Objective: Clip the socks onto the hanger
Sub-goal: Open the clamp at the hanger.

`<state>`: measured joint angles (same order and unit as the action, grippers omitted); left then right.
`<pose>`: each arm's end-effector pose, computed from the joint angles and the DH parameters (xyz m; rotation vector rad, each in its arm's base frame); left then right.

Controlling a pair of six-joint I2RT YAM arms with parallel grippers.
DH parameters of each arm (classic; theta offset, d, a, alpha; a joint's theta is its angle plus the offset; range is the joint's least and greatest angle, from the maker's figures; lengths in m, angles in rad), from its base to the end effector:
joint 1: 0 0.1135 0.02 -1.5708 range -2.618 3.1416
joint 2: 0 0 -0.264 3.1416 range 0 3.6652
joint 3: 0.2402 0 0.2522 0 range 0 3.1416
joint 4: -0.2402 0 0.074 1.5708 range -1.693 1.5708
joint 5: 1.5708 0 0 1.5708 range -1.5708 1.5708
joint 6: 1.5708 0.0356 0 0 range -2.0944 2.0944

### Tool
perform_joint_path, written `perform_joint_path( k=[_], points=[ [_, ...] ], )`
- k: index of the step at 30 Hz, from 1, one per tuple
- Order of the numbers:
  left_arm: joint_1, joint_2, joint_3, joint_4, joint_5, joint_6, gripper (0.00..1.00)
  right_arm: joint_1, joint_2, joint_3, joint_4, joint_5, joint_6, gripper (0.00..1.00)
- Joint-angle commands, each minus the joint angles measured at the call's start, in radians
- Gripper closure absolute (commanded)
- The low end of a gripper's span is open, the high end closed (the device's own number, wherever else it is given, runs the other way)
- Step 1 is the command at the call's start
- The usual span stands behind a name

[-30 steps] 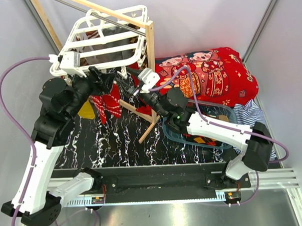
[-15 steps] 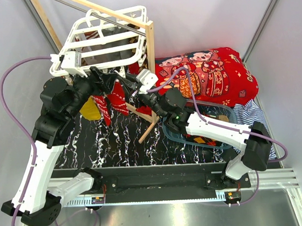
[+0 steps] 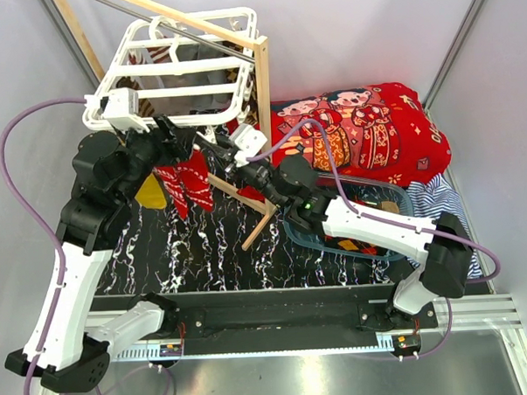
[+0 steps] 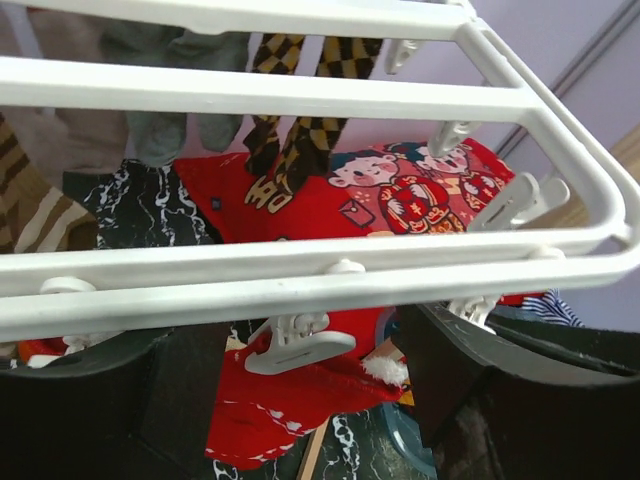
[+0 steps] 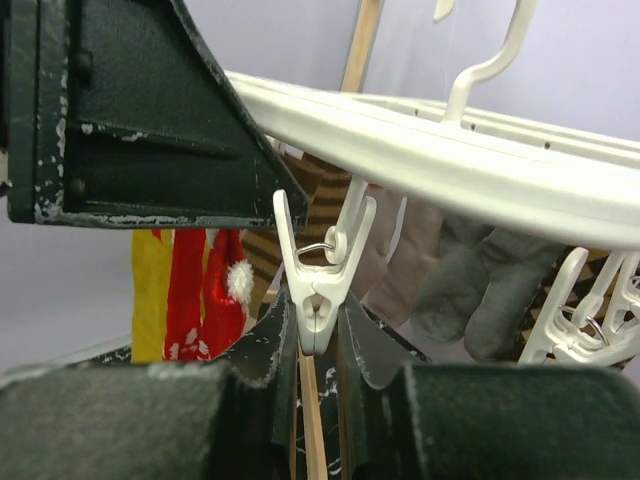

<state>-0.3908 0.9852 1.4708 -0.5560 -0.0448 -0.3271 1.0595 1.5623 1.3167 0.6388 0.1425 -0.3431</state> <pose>0.1597 -0.0641 0.4932 0.0183 1.6658 -0.5104 0.1859 0.3210 0.4180 -0.6719 0.9931 0.5462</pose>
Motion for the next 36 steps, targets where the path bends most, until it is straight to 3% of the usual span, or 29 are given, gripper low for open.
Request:
perform_joint_path(
  k=[1,8,15,26,36],
  points=[
    [0.021,0.004,0.040,-0.008,-0.052,-0.023,0.30,0.013,0.054,0.058,-0.073,0.042,0.013,1.00],
    [0.021,-0.059,0.031,-0.084,-0.121,-0.075,0.26,0.023,0.159,0.156,-0.129,0.066,0.019,1.00],
    [0.021,-0.103,0.005,-0.085,-0.064,-0.150,0.27,0.048,0.183,0.190,-0.134,0.124,-0.004,1.00],
    [0.021,-0.048,-0.027,-0.044,0.023,-0.199,0.39,0.082,0.165,0.185,-0.128,0.175,-0.066,1.00],
    [0.021,-0.042,-0.056,-0.041,0.014,-0.202,0.51,0.092,0.160,0.179,-0.111,0.181,-0.079,1.00]
  ],
)
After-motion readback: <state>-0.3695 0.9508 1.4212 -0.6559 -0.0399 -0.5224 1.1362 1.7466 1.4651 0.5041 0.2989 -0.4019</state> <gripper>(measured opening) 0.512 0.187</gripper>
